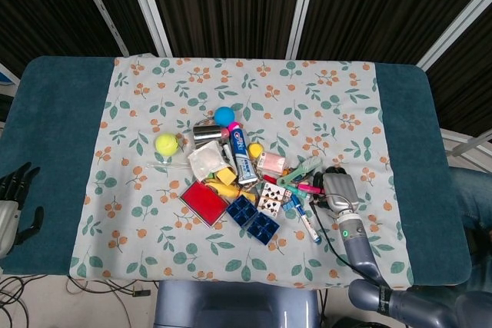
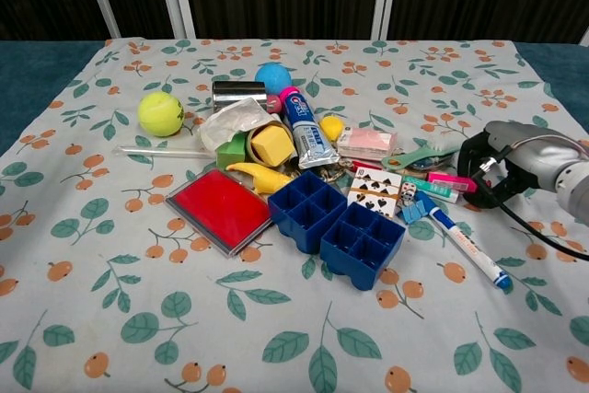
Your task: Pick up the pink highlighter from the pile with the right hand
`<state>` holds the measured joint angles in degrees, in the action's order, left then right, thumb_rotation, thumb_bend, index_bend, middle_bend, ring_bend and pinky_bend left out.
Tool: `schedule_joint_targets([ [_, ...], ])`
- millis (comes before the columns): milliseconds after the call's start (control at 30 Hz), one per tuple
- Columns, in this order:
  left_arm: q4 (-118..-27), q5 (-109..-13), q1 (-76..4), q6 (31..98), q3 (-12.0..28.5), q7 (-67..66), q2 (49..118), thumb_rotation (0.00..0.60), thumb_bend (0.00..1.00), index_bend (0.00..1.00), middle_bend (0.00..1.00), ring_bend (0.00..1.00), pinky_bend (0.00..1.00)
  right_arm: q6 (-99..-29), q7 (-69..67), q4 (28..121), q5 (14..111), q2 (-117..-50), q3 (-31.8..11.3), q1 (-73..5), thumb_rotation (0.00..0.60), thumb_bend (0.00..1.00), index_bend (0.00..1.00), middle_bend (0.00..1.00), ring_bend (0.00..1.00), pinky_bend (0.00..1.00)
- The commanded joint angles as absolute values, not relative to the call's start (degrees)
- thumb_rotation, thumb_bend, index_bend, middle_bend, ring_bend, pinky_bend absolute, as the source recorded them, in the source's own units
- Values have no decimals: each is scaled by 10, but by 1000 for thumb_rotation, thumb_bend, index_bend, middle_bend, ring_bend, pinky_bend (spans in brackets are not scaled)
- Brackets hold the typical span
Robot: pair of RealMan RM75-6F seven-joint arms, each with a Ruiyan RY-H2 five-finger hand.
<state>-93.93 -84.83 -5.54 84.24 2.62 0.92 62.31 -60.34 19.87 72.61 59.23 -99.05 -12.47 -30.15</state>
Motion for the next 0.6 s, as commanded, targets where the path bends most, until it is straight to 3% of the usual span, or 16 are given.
schedule_joint_targets([
  [33,-939,-848,-55,842,26,9,623,600,519,0,0,54,106,-604,198,725,591,-992,-126,-302,600,383,578,587,307,224],
  [600,-940,-848,-55,842,26,9,622,600,519,0,0,54,106,-616,174,761,601,-969,-132,-296,600,466,643,638,365,224],
])
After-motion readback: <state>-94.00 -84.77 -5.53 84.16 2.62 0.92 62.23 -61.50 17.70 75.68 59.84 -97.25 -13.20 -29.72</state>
